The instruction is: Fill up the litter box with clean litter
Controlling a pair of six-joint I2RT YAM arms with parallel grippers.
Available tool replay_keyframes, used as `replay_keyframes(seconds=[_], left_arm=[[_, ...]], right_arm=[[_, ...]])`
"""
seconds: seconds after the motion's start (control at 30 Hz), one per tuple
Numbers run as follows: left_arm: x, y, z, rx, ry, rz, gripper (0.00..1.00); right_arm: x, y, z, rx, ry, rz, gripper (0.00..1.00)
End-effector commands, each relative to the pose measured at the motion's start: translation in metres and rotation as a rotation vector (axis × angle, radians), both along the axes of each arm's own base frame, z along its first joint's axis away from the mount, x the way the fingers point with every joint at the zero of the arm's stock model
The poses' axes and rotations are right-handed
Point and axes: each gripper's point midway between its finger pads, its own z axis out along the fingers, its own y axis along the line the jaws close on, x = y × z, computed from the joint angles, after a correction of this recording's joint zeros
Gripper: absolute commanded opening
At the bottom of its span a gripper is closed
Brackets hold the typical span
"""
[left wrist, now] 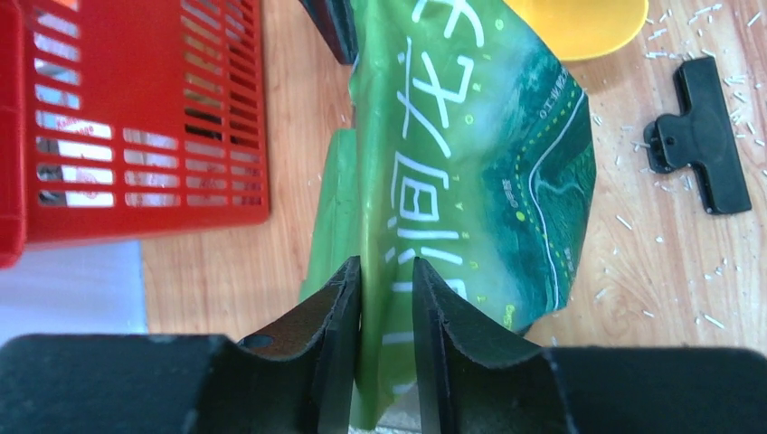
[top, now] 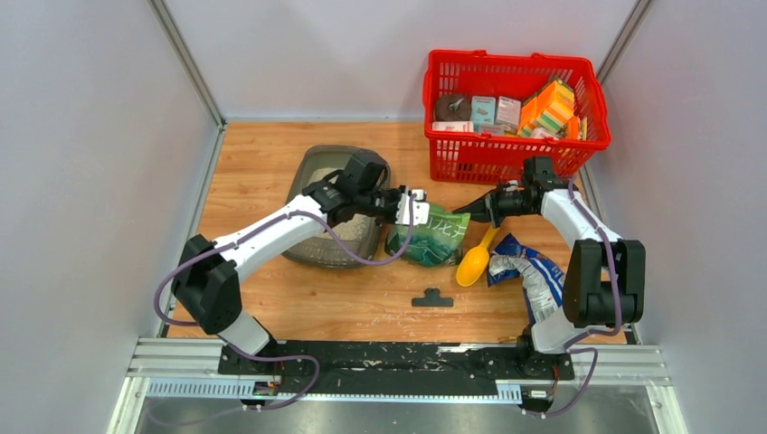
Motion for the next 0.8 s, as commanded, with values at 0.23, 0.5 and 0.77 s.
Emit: replay_keyframes(seconds=[0.23, 0.5, 0.77], left_arm=[[0.006, -0.078, 0.014, -0.061, -0.081, -0.190, 0.35], [-0.006, -0.090, -0.001, -0.077, -0.033, -0.206, 0.34], [0.015, -0.101, 0.010, -0.137, -0.016, -0.056, 0.00]], right_arm=[[0.012, -0.014, 0.001, -0.043, -0.008, -0.085, 0.00], [0.014, -0.014, -0.003, -0.040, -0.003, -0.087, 0.00], [0.019, -0.020, 0.001, -0.082, -0.080, -0.078, 0.00]])
